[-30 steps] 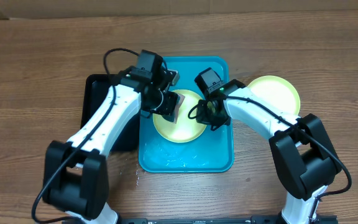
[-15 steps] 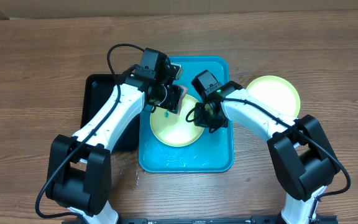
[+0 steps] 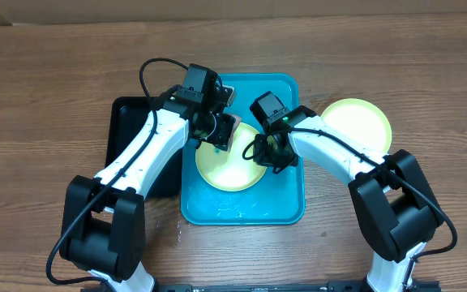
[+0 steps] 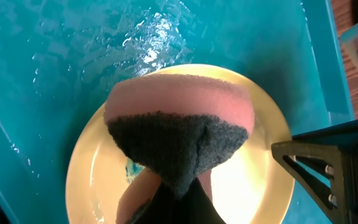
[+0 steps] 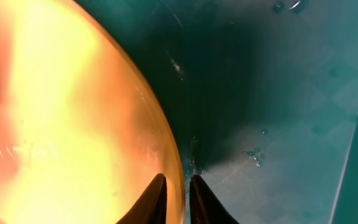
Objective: Clean dirty plates on tray and stack at the side
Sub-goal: 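Scrub the yellow plate with the sponge in the left gripper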
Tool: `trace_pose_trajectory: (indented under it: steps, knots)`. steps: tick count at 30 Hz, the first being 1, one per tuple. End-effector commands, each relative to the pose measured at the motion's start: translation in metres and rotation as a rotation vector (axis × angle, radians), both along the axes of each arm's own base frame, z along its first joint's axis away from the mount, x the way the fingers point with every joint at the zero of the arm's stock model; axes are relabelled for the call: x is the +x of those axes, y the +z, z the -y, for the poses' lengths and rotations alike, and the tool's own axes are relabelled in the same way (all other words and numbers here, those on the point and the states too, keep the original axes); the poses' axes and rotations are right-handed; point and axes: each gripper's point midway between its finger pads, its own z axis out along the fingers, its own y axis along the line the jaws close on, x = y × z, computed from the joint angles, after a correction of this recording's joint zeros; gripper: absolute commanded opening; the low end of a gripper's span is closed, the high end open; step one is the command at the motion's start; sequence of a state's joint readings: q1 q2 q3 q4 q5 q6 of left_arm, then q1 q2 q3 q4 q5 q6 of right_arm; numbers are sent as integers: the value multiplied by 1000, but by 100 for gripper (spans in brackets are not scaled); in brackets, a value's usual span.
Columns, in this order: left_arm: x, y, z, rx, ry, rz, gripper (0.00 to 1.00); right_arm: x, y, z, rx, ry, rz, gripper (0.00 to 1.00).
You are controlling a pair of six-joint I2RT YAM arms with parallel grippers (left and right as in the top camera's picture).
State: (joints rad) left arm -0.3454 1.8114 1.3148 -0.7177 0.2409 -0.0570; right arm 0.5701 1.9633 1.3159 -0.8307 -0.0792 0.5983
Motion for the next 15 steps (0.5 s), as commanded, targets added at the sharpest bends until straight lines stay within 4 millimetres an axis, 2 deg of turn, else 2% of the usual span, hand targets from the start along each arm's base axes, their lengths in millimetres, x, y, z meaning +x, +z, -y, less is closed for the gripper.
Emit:
trace_pose_trajectory:
  steps: [1,9,12,15]
  knots:
    - [-2,-8,-3,17,20,-22,4,-1,6,-2,10,9,15,16]
    - [-8,-18,-5,24,21,-39,4,-1,6,-2,10,9,15,16]
    - [-9,-19,-6,26,31,-43,4,-1,6,-2,10,9,15,8]
    - [-8,-20,-9,41,54,-42,4,-1,6,-2,10,9,15,4]
